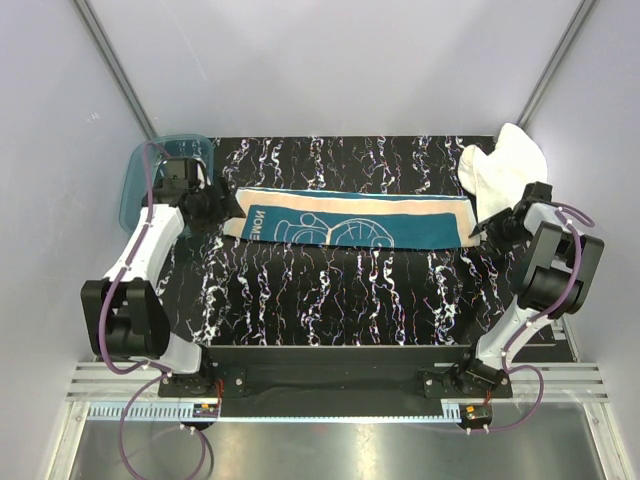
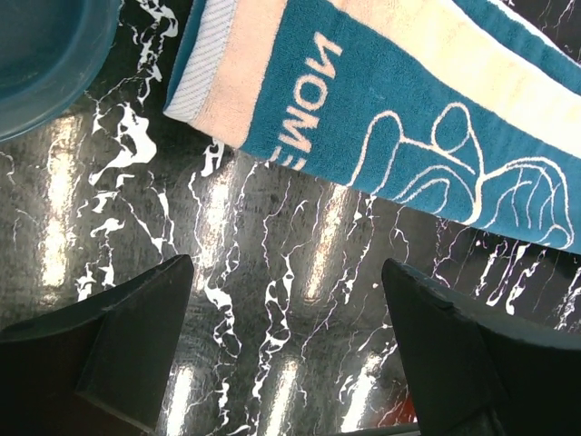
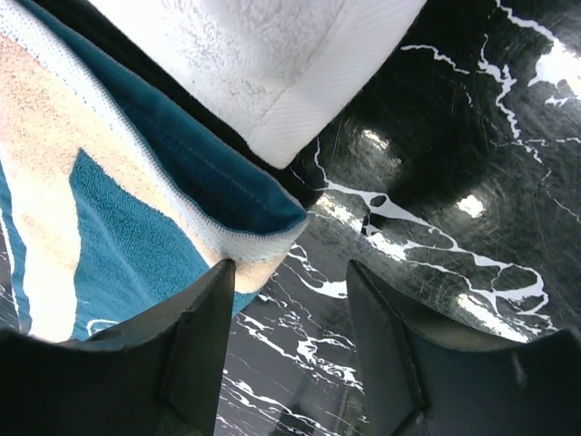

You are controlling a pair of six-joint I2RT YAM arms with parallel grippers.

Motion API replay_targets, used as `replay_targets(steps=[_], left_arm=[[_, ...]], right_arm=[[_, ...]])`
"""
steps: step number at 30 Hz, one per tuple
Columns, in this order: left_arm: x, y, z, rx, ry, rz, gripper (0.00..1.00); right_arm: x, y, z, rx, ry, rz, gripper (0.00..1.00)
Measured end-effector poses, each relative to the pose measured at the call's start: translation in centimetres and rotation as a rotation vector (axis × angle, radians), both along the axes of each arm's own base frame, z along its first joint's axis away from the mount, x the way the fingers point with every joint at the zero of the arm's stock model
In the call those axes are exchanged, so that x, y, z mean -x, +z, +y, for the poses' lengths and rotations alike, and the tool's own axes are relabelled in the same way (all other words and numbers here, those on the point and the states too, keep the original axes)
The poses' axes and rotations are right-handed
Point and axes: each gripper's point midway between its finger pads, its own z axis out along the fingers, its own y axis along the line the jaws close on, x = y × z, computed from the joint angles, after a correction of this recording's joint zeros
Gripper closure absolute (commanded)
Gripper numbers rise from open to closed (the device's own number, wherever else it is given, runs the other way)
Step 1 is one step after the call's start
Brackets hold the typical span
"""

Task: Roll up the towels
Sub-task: Fold the towel

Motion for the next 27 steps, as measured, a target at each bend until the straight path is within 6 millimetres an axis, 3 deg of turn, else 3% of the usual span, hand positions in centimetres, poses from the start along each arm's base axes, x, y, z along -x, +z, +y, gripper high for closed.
replay_targets(steps=[2,10,15,19,20,27], left_arm=[[0.0,-0.5,-0.3,-0.001,-0.008,-0.002,0.10],[0.3,-2.1,-0.8,-0.003,-0.022,0.013,0.11],[0.1,-2.6,-0.8,-0.003,-0.023,0.022,0.11],[-0.1,-2.6,-0.9,-0.003,-0.024,0.015,0.11],[-0.1,-2.6,-0.9,-0.003,-0.025,0.015,0.11],[-0.1,-2.7,-1.2,-0.005,-0.034,0.014,0.11]], right_arm=[[-0.1,-0.3,0.0,-0.001,-0.002,0.003,0.42],[-0.3,-1.9,-0.1,-0.014,0.004,0.022,0.62],[-0.7,-1.9,-0.2,-0.011,0.003,0.009,0.63],[-0.9,-2.1,-0.3,-0.009,0.007,0.006,0.85],[-0.9,-2.1,-0.3,-0.007,0.008,0.006,0.97],[-0.1,-1.8,-0.7,0.024,0.002,0.022,1.00]])
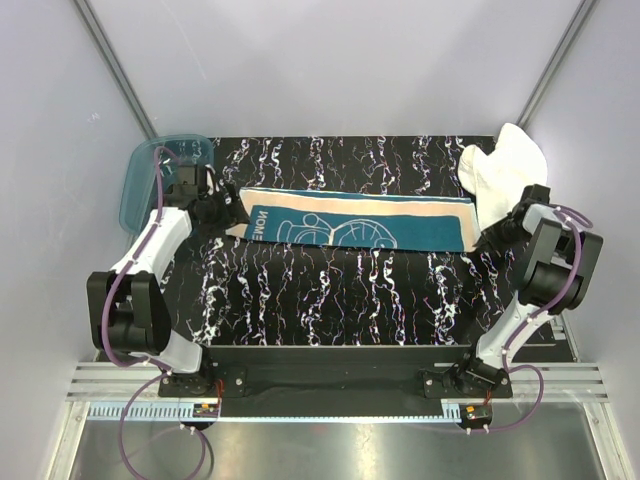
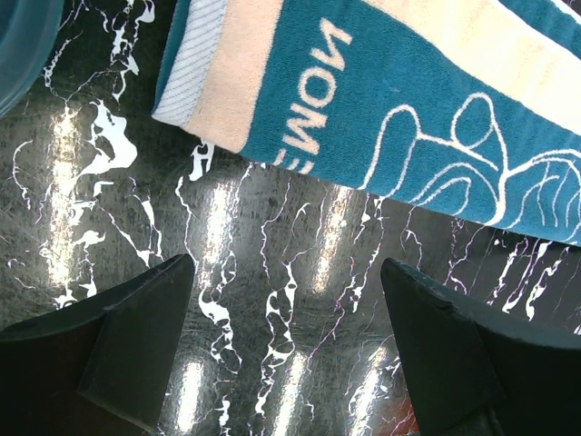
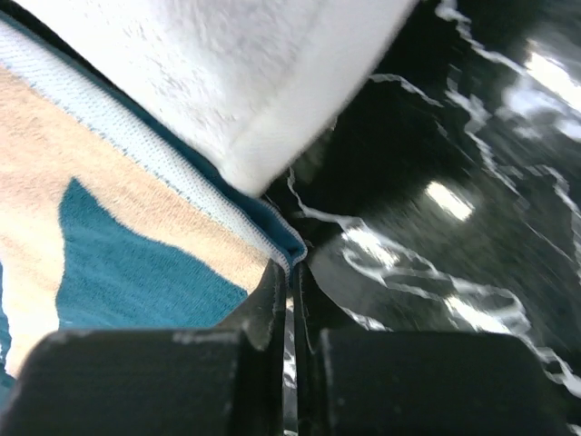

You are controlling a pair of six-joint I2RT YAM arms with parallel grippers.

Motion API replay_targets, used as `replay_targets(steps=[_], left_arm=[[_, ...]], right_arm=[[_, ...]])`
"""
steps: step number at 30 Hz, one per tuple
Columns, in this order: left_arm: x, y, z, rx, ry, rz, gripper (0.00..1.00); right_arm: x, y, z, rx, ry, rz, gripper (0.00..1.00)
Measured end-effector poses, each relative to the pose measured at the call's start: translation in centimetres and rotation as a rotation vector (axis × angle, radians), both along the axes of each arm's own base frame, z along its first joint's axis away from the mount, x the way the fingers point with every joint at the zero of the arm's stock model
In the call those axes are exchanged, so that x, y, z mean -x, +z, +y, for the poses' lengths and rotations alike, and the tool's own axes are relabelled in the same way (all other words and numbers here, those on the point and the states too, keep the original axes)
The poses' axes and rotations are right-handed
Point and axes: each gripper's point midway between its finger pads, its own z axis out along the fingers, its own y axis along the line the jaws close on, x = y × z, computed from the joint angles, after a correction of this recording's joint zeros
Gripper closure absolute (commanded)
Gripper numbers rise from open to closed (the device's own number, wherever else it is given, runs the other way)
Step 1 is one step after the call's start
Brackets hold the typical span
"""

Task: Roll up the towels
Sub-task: Fold the towel

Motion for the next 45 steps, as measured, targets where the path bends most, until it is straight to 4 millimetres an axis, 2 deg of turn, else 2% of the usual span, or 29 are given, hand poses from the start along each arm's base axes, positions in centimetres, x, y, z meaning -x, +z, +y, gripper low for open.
replay_targets(steps=[3,6,9,11,13,16,20,23,26,30,32,39,40,45], left_arm=[[0.1,-0.1,-0.4,0.000,-0.011,0.002,0.11],[0.2,-0.1,-0.7,-0.002,-0.023,0.003,0.11],[0.3,0.0,-0.9,-0.001,-0.028,0.002,0.11],[0.4,0.3,-0.9,-0.002,-0.029,-0.007,0.11],[0.5,0.8,-0.9,-0.005,-0.033,-0.022,0.11],[0.5,1.5,-0.8,-0.008,-0.034,-0.043,0.10],[0.9,1.6,-0.8,-0.009,-0.033,-0.036,0.10],[1.5,1.9,-0.7,-0.008,-0.033,-0.030,0.10],[2.9,2.6,-0.6,-0.008,-0.032,-0.057,0.10],[5.8,3.6,-0.4,-0.005,-0.030,-0.109,0.10],[7.1,4.2,-0.3,-0.006,-0.029,-0.128,0.10],[10.9,5.9,0.4,-0.030,-0.028,-0.199,0.07],[11.3,5.8,0.5,-0.033,-0.025,-0.208,0.01],[13.1,6.5,0.7,-0.033,-0.017,-0.274,0.01]], right_arm=[[0.6,1.3,-0.5,0.027,-0.016,-0.001,1.00],[0.4,3.5,-0.6,0.057,-0.014,-0.020,1.00],[-1.7,6.5,0.5,0.099,0.037,-0.069,1.00],[-3.6,8.5,2.4,0.118,0.094,-0.115,1.00],[-5.4,10.6,5.4,0.132,0.167,-0.166,1.00],[-7.0,13.3,10.2,0.127,0.265,-0.221,1.00],[-10.1,17.2,17.9,0.121,0.401,-0.306,1.00],[-12.0,18.9,23.6,0.102,0.485,-0.354,1.00],[-13.2,19.6,29.6,0.066,0.565,-0.394,1.00],[-14.1,20.0,36.2,0.005,0.648,-0.449,1.00],[-14.0,20.0,38.9,-0.041,0.681,-0.471,1.00],[-13.1,20.0,47.1,-0.185,0.775,-0.560,1.00],[-13.0,19.9,47.9,-0.197,0.783,-0.572,1.00],[-12.3,19.5,52.4,-0.266,0.823,-0.624,1.00]])
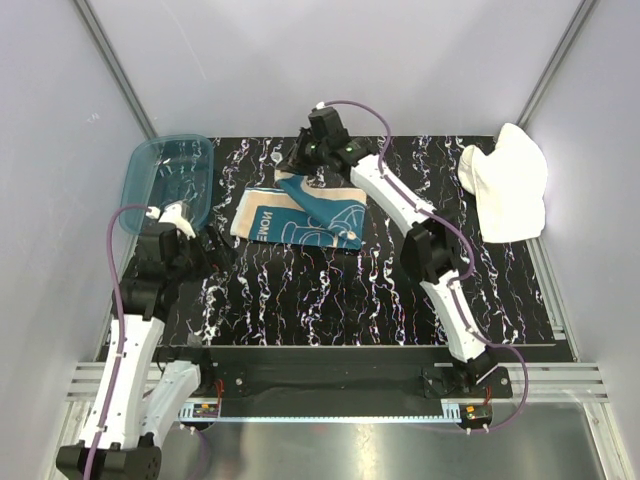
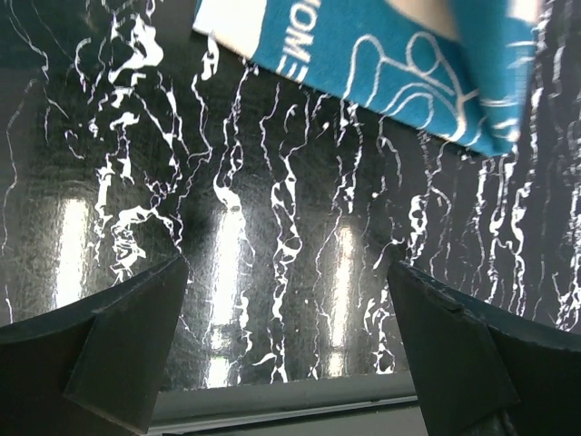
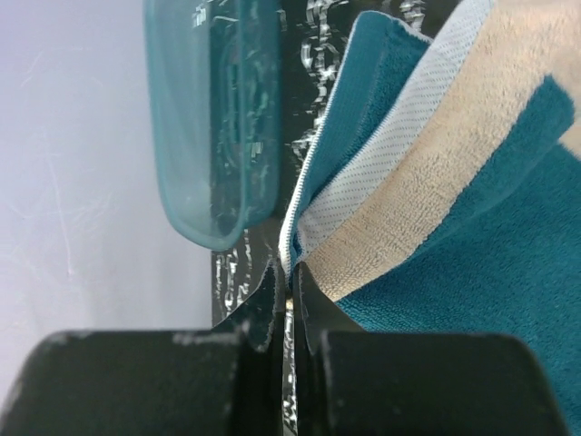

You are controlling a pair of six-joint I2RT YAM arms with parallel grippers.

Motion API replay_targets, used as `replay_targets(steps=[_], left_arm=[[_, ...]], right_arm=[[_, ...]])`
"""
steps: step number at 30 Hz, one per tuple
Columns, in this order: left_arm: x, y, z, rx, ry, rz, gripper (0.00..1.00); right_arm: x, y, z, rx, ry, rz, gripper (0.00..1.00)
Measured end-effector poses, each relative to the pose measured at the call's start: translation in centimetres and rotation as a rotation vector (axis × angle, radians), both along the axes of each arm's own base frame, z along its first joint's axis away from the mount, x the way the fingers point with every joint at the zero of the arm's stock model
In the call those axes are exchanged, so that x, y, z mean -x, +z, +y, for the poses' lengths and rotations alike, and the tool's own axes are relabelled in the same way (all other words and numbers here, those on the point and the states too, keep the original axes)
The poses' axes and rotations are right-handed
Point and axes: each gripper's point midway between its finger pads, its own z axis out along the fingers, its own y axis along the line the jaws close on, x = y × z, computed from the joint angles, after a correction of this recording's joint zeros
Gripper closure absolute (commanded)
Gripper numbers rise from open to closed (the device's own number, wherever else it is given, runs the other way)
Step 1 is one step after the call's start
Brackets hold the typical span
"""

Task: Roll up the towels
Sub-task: Fold the towel

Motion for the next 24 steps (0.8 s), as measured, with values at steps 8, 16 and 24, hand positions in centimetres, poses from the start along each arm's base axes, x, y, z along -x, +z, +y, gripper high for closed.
replay_targets(steps=[8,16,24], left_arm=[[-0.2,-0.2,0.2,-0.010,0.011,0.006,0.01],[-0.5,-1.0,0.4,-0.019,0.018,0.040,0.01],[-0.5,-1.0,0.7,-0.031,0.033,0.036,0.01]], right_arm=[[0.8,-2.5,4.2,-0.044,0.053,0.003,1.00],[2.0,-5.0,7.0,-0.071,0.114,0.004,1.00],[5.3,-10.4,10.8,-0.069,0.213,0.054,1.00]])
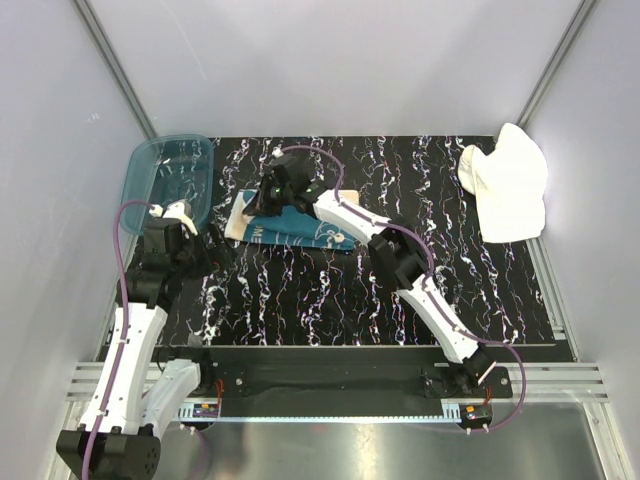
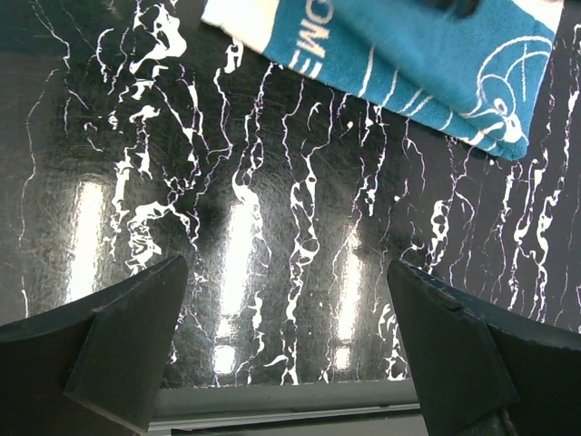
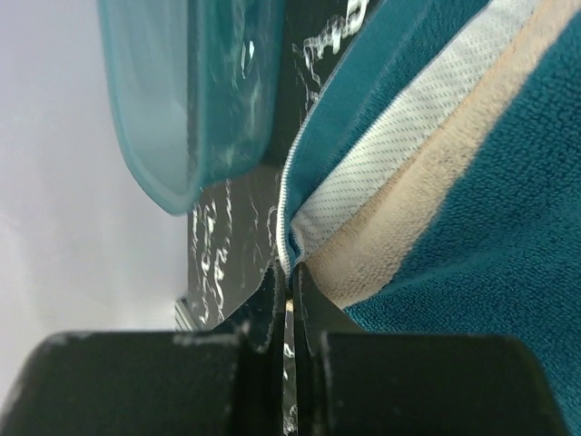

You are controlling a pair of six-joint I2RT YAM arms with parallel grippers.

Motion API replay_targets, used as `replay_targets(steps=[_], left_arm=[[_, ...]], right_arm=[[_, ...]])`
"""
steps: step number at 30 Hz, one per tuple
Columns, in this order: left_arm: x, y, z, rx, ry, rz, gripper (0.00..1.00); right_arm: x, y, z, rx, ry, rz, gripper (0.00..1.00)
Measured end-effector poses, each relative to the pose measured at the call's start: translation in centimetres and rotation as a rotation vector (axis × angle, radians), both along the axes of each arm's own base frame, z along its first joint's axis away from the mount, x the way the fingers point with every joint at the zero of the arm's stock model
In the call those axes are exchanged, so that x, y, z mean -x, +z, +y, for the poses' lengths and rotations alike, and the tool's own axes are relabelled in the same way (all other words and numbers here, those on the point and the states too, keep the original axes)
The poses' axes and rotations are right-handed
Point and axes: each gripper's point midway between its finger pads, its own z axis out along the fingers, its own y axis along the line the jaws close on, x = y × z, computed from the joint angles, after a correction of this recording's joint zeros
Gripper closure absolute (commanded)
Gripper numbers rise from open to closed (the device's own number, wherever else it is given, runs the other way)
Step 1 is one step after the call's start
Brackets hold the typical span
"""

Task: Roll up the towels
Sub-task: Fold the towel

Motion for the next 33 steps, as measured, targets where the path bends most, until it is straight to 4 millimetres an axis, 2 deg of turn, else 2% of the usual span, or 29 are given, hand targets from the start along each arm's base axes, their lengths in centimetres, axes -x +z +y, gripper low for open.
replay_targets(steps=[2,3,5,7,10,12,13,17,22,23,26,28,30,31,33], left_arm=[[0.0,0.0,0.1,-0.002,0.002,0.000,0.01],[0.0,0.0,0.1,-0.003,0.003,0.000,0.01],[0.0,0.0,0.1,-0.004,0.004,0.000,0.01],[0.0,0.0,0.1,-0.004,0.004,0.000,0.01],[0.0,0.0,0.1,-0.004,0.005,0.000,0.01],[0.0,0.0,0.1,-0.005,0.006,0.000,0.01],[0.0,0.0,0.2,-0.006,0.007,0.000,0.01],[-0.1,0.0,0.2,-0.009,0.011,-0.001,0.01],[-0.1,-0.1,0.5,-0.019,0.021,0.000,0.01],[-0.1,-0.1,0.5,-0.021,0.023,-0.001,0.01],[-0.1,-0.1,0.7,-0.028,0.032,0.000,0.01],[-0.1,-0.1,0.8,-0.033,0.037,0.000,0.01],[-0.2,-0.1,0.9,-0.035,0.040,0.000,0.01],[-0.2,-0.2,0.9,-0.035,0.039,0.001,0.01],[-0.3,-0.3,0.8,-0.034,0.037,0.008,0.01]], right_arm=[[1.0,-1.2,0.9,0.000,0.026,0.010,0.97],[1.5,-1.8,1.4,0.003,0.039,0.018,0.88],[2.4,-2.8,1.9,0.004,0.058,0.039,0.83],[3.3,-3.5,2.5,0.001,0.078,0.052,0.71],[4.2,-4.5,3.2,-0.009,0.105,0.071,0.43],[4.7,-5.1,3.5,-0.014,0.123,0.080,0.28],[5.0,-5.4,3.7,-0.017,0.134,0.084,0.13],[5.5,-4.2,4.4,-0.044,0.170,0.045,0.00],[5.8,-2.9,3.6,-0.014,0.189,0.016,0.00],[5.8,-2.0,3.2,-0.011,0.188,0.007,0.00],[5.4,1.2,0.9,0.004,0.170,-0.020,0.00],[4.8,4.2,-1.9,0.010,0.131,-0.043,0.00],[3.8,7.2,-5.3,-0.001,0.081,-0.079,0.00],[3.0,8.9,-8.1,0.001,0.036,-0.095,0.00],[1.5,10.8,-13.2,0.013,-0.056,-0.125,0.00]])
